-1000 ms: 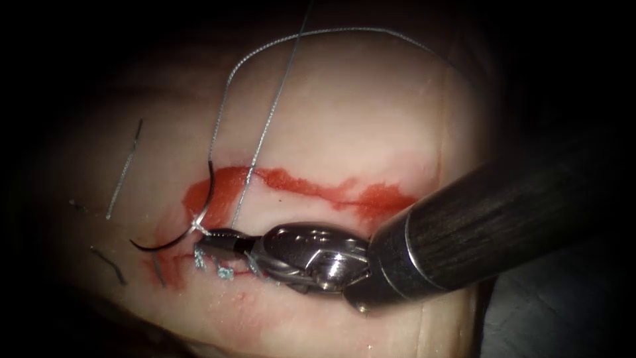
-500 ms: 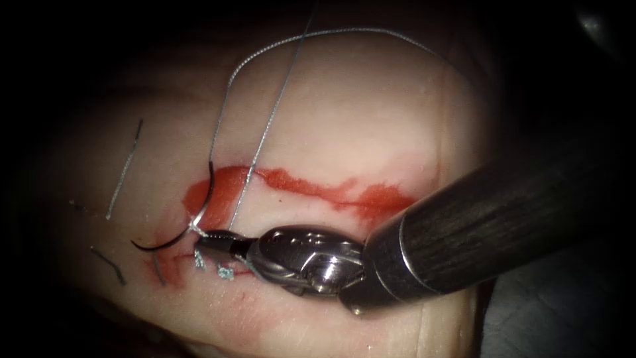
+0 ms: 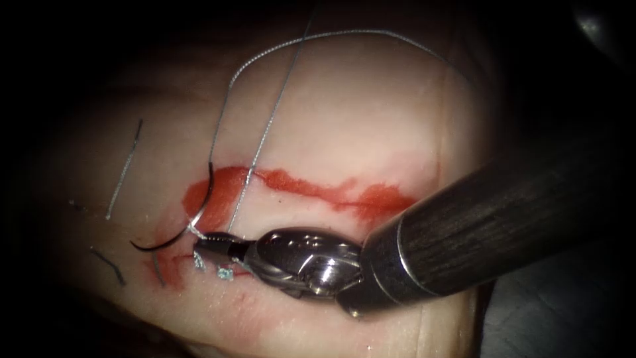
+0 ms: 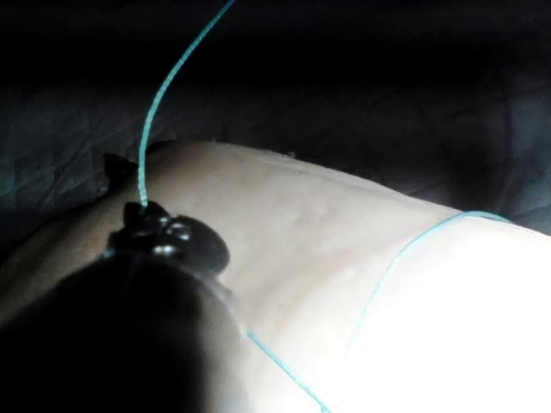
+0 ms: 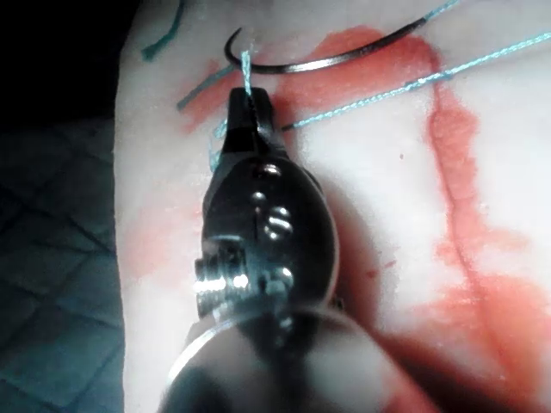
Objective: Wound Closure
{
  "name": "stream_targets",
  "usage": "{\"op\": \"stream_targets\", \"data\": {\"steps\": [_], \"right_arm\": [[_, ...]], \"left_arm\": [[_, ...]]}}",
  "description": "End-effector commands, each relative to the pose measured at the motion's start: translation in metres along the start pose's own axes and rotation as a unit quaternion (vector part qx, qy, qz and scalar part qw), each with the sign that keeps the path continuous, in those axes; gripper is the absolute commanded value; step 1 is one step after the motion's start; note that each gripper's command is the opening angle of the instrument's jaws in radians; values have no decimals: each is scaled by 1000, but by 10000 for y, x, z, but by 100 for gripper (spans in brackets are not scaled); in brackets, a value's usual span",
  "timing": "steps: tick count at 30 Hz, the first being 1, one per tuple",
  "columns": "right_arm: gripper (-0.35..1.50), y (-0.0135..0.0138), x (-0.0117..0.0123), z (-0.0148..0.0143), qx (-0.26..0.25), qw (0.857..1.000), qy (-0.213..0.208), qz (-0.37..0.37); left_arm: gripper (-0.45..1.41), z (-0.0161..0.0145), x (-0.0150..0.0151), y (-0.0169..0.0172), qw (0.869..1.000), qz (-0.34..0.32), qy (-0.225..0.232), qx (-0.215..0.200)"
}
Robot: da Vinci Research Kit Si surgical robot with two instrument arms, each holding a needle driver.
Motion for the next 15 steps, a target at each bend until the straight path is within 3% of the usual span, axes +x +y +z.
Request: {"op": "stream_targets", "data": {"steps": [1, 8, 11, 12, 15], "right_arm": [[-35, 2, 0, 11, -3, 1000, -1, -1], [-35, 3, 1, 10, -11, 1000, 0, -2], [78, -4, -1, 4, 39, 998, -46, -26], [98, -6, -3, 2, 51, 996, -59, -40], [126, -14, -12, -8, 76, 991, -106, -34]], "left_arm": [[-45, 9, -2, 4, 1000, 1, 0, -1], [-45, 0, 2, 0, 1000, 5, -4, 12], [-45, -21, -1, -1, 999, -4, -16, 30], [-45, -29, -2, -2, 999, -8, -23, 38], [-45, -61, -7, -9, 997, -33, -44, 49]]}}
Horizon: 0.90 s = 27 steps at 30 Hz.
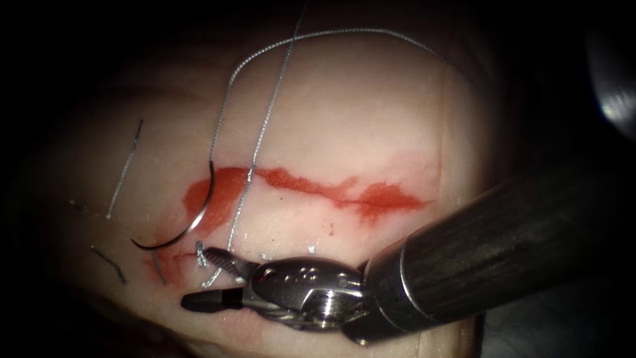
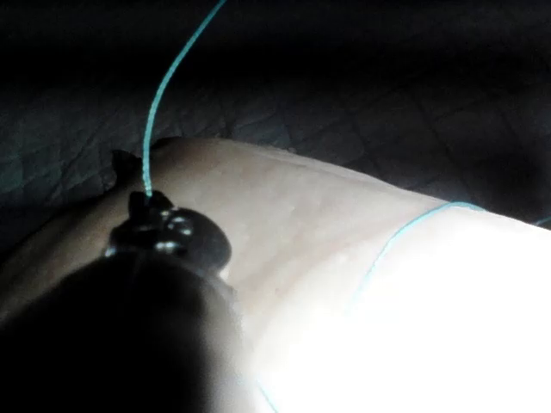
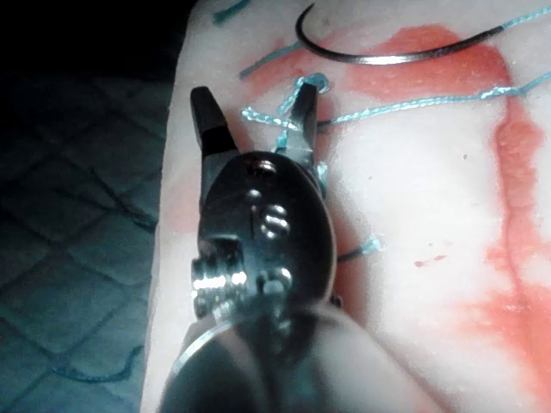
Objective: Wound Closure
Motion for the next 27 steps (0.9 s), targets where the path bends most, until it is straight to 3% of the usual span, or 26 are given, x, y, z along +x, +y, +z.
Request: {"op": "stream_targets", "data": {"steps": [1, 8, 14, 20, 22, 24, 27], "right_arm": [[130, -6, -5, 4, 13, 1000, -22, 9], [140, -18, -34, -22, 37, 998, -42, 31], [121, -37, -65, -41, 47, 993, -84, 64], [115, -58, -74, -19, 49, 989, -115, 76], [115, -69, -74, -2, 60, 984, -150, 75], [113, -77, -73, 8, 64, 979, -180, 78], [111, -87, -71, 16, 74, 977, -186, 76]], "left_arm": [[-45, -2, -5, 0, 1000, -5, -6, 0], [-45, -71, -31, -22, 996, -63, -66, 20], [-45, -113, -58, -38, 986, -124, -105, 39], [-45, -142, -73, -66, 973, -174, -137, 63], [-45, -157, -80, -85, 965, -203, -148, 70], [-45, -166, -83, -97, 963, -210, -151, 74], [-45, -180, -87, -115, 963, -209, -151, 79]]}}
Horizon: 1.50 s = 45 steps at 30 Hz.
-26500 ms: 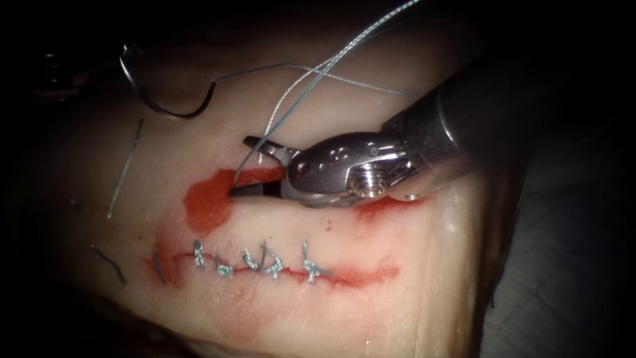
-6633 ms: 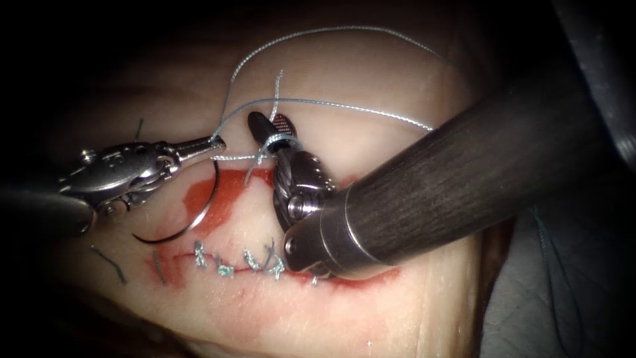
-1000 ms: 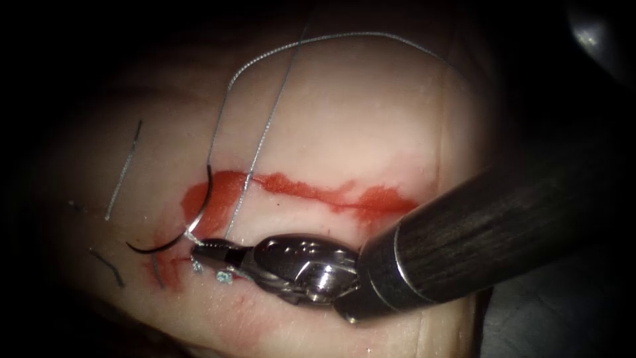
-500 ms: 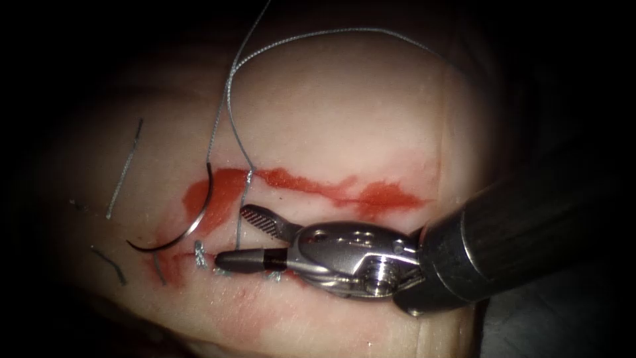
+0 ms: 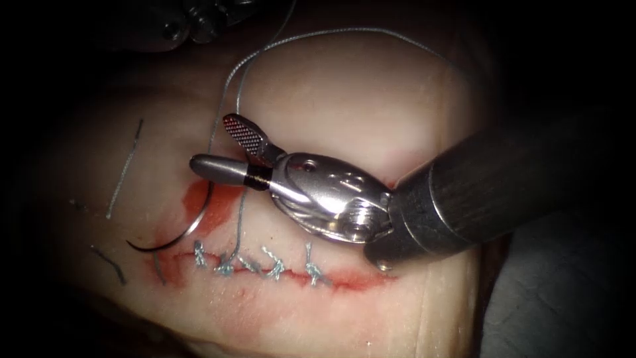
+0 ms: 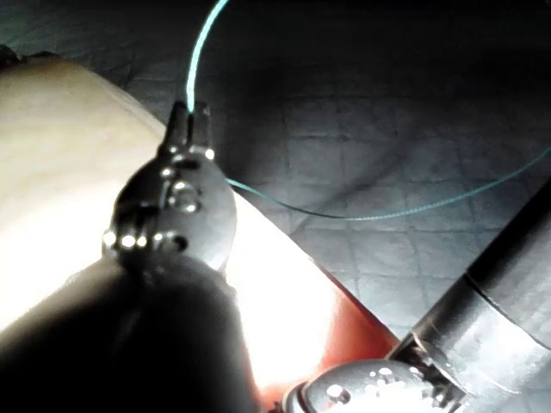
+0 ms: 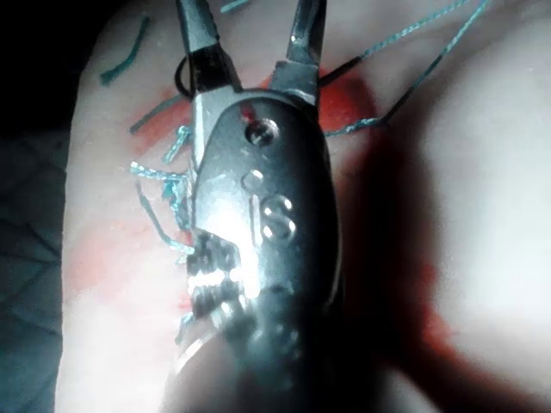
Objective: Wound Closure
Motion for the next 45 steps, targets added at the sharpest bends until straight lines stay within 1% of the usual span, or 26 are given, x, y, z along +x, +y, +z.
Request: {"op": "stream_targets", "data": {"steps": [1, 2, 5, 10, 13, 15, 16, 18, 22, 23, 24, 26, 30, 34, 37, 40, 42, 45], "right_arm": [[110, -6, 7, 15, 11, 1000, -3, 4], [106, -11, 9, 18, 21, 1000, -4, 6], [99, -24, 15, 26, 28, 999, -7, 15], [98, -45, 25, 36, 37, 999, -11, 30], [94, -56, 29, 42, 48, 998, -17, 45], [94, -62, 32, 47, 52, 996, -25, 65], [94, -64, 34, 50, 50, 996, -29, 72], [94, -66, 37, 53, 44, 994, -41, 92], [93, -68, 36, 56, 39, 990, -64, 122], [93, -68, 35, 56, 37, 988, -74, 132], [88, -68, 28, 55, 34, 979, -118, 163], [86, -67, 28, 52, 34, 979, -118, 164], [91, -65, 27, 48, 13, 979, -120, 162], [94, -65, 29, 46, -16, 983, -107, 149], [94, -63, 33, 43, -60, 985, -95, 134], [94, -61, 34, 42, -78, 984, -95, 131], [91, -61, 35, 42, -90, 983, -97, 130], [88, -61, 35, 43, -119, 980, -97, 125]], "left_arm": [[-45, 3, 2, -3, 1000, 2, 0, 1], [-45, -2, 4, -10, 1000, 3, 0, 4], [-45, -20, 9, -23, 1000, 6, 2, 8], [-45, -58, 22, -33, 1000, 19, 4, 6], [-45, -78, 33, -32, 1000, -8, 4, 5], [-45, -91, 43, -32, 998, -55, 4, 7], [-45, -96, 47, -32, 998, -55, 5, 8], [-45, -107, 56, -31, 998, -54, 15, 1], [-45, -121, 72, -26, 998, -67, 17, -3], [-45, -124, 75, -26, 997, -73, 19, -6], [-45, -128, 80, -23, 997, -76, 17, -10], [-45, -133, 82, -17, 997, -74, 18, -17], [-45, -144, 88, -1, 996, -71, 22, -42], [-45, -146, 97, 16, 995, -64, 31, -65], [-45, -146, 104, 27, 994, -63, 35, -76], [-45, -146, 111, 35, 993, -67, 39, -88], [-45, -145, 115, 38, 992, -77, 42, -95], [-45, -141, 122, 41, 991, -89, 49, -91]]}}
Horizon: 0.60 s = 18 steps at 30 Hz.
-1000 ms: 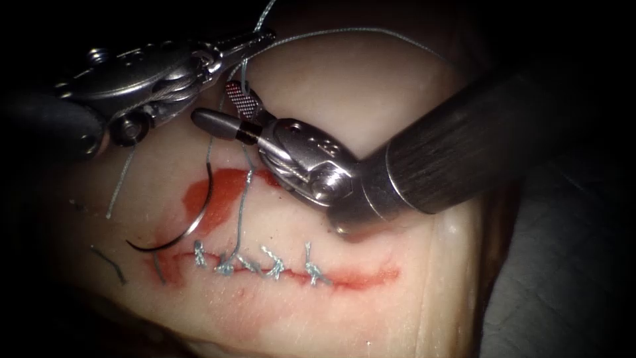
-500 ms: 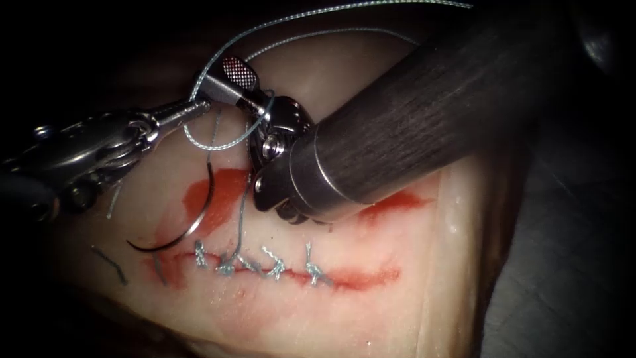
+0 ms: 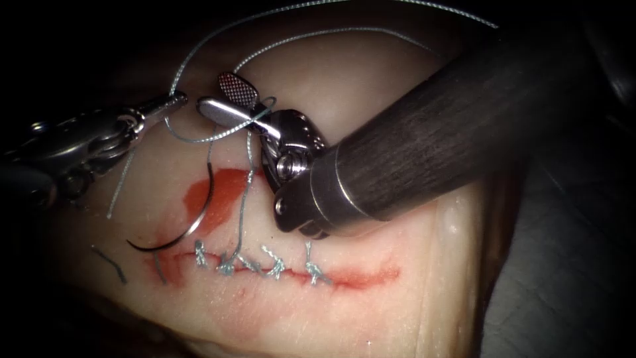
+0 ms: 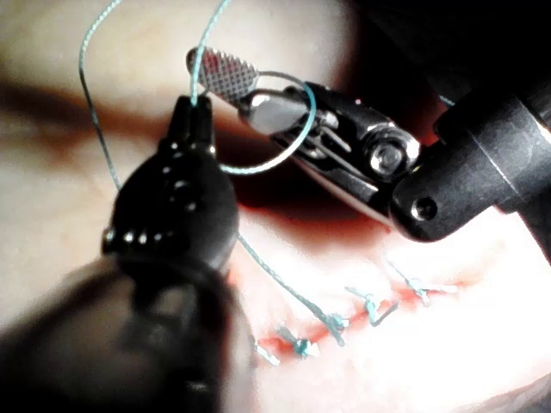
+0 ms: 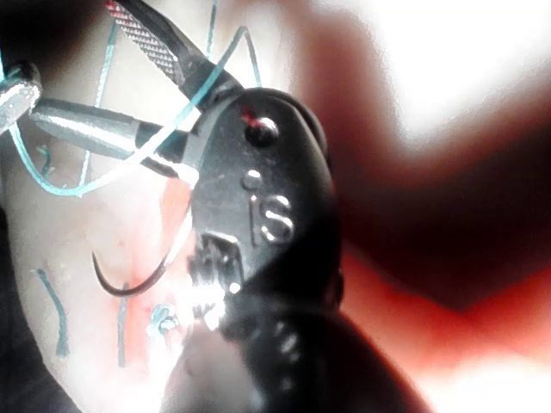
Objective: Wound Closure
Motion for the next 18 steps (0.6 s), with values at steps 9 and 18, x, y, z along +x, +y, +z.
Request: {"op": "stream_targets", "data": {"steps": [9, 18], "right_arm": [[78, -2, 11, 13, -79, 996, 31, -17], [74, 0, 14, 16, -225, 972, 55, -24]], "left_arm": [[-45, 24, 23, 6, 999, -32, 33, 18], [-45, 38, 30, 17, 998, -28, 37, 29]]}}
